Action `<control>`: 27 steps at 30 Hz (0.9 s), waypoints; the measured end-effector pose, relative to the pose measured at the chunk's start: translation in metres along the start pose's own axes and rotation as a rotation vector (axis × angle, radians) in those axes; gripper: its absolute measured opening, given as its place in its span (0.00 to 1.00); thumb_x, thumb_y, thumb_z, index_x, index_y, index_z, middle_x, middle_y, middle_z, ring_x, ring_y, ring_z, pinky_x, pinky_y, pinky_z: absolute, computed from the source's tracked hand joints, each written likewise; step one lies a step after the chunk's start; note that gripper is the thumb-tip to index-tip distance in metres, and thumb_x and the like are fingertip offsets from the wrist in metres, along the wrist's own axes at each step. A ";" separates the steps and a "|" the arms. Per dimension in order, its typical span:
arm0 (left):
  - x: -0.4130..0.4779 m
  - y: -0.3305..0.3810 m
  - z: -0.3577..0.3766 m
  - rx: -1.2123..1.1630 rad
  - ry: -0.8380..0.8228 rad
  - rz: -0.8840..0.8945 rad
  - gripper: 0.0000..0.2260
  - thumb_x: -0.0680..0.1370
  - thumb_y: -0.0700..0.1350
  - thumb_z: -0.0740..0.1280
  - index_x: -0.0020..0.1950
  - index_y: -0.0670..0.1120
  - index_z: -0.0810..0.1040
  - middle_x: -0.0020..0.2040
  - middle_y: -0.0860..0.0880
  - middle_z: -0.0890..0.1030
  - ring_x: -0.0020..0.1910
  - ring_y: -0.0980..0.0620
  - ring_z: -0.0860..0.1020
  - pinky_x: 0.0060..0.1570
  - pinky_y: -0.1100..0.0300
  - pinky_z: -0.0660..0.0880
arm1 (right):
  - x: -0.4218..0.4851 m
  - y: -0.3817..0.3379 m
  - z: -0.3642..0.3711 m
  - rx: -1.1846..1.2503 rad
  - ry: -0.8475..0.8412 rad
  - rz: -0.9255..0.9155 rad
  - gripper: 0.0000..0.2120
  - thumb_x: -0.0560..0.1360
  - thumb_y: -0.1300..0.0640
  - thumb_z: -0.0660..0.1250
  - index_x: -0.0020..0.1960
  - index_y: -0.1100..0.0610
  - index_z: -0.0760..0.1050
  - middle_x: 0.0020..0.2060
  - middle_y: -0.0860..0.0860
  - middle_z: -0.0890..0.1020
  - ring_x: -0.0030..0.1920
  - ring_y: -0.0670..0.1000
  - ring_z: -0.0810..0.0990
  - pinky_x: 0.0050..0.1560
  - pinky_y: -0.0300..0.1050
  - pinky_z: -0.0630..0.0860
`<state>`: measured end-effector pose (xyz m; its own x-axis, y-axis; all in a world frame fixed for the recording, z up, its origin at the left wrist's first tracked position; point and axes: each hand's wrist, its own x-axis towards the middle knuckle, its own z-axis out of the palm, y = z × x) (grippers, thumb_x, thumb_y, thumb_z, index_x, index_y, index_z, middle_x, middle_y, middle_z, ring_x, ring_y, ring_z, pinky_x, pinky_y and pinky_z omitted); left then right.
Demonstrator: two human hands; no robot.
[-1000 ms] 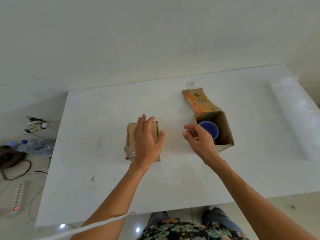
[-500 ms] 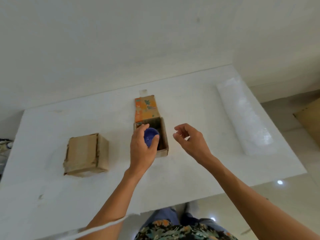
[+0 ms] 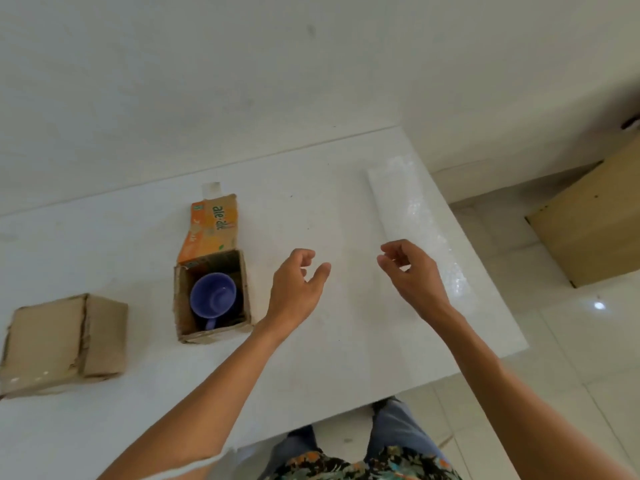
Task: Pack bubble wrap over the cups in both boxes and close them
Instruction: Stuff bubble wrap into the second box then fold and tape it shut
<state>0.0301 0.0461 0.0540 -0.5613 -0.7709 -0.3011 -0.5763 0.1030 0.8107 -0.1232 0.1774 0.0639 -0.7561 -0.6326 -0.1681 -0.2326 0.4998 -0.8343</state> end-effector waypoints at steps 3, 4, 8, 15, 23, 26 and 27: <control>0.013 0.015 0.021 -0.019 -0.041 -0.103 0.15 0.77 0.53 0.69 0.60 0.48 0.75 0.57 0.51 0.78 0.53 0.53 0.77 0.47 0.65 0.71 | 0.027 0.022 -0.019 -0.013 -0.017 -0.012 0.09 0.76 0.56 0.68 0.56 0.54 0.77 0.50 0.50 0.80 0.44 0.41 0.77 0.42 0.28 0.70; 0.017 0.020 0.029 -0.022 -0.041 -0.124 0.15 0.76 0.53 0.69 0.60 0.48 0.76 0.55 0.51 0.79 0.52 0.54 0.77 0.45 0.67 0.70 | 0.036 0.030 -0.025 -0.019 -0.016 -0.018 0.09 0.76 0.56 0.68 0.56 0.54 0.76 0.51 0.50 0.79 0.45 0.43 0.77 0.43 0.29 0.70; 0.031 0.034 0.064 -0.032 -0.020 -0.211 0.14 0.76 0.53 0.69 0.59 0.48 0.76 0.52 0.52 0.79 0.50 0.55 0.77 0.43 0.64 0.70 | 0.073 0.061 -0.048 -0.103 -0.012 -0.038 0.12 0.76 0.56 0.68 0.59 0.54 0.75 0.57 0.51 0.75 0.51 0.47 0.76 0.48 0.39 0.72; 0.059 0.047 0.129 -0.136 0.035 -0.346 0.16 0.76 0.53 0.68 0.61 0.48 0.75 0.53 0.51 0.80 0.50 0.53 0.79 0.41 0.65 0.71 | 0.127 0.102 -0.073 -0.203 0.011 0.161 0.21 0.74 0.49 0.69 0.64 0.55 0.70 0.62 0.56 0.73 0.60 0.55 0.75 0.56 0.50 0.74; 0.088 0.051 0.185 -0.204 0.042 -0.410 0.19 0.76 0.52 0.70 0.64 0.48 0.73 0.47 0.55 0.76 0.44 0.59 0.75 0.38 0.68 0.69 | 0.152 0.122 -0.066 0.102 -0.070 0.462 0.29 0.72 0.47 0.71 0.68 0.57 0.67 0.50 0.52 0.78 0.44 0.48 0.77 0.46 0.43 0.72; 0.091 0.054 0.190 -0.271 0.050 -0.469 0.21 0.74 0.51 0.72 0.64 0.48 0.73 0.54 0.51 0.76 0.49 0.54 0.76 0.43 0.64 0.73 | 0.156 0.121 -0.061 0.184 -0.095 0.530 0.24 0.70 0.48 0.73 0.61 0.56 0.72 0.48 0.52 0.78 0.47 0.52 0.78 0.44 0.42 0.72; 0.091 0.054 0.189 -0.292 0.051 -0.490 0.21 0.74 0.51 0.72 0.64 0.47 0.73 0.55 0.50 0.77 0.50 0.52 0.77 0.48 0.61 0.76 | 0.157 0.121 -0.059 0.214 -0.108 0.543 0.17 0.70 0.49 0.73 0.54 0.56 0.75 0.44 0.51 0.78 0.44 0.51 0.77 0.40 0.41 0.71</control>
<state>-0.1647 0.1002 -0.0246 -0.2360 -0.7149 -0.6582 -0.5697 -0.4470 0.6897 -0.3057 0.1733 -0.0324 -0.6633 -0.3819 -0.6436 0.3071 0.6453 -0.6995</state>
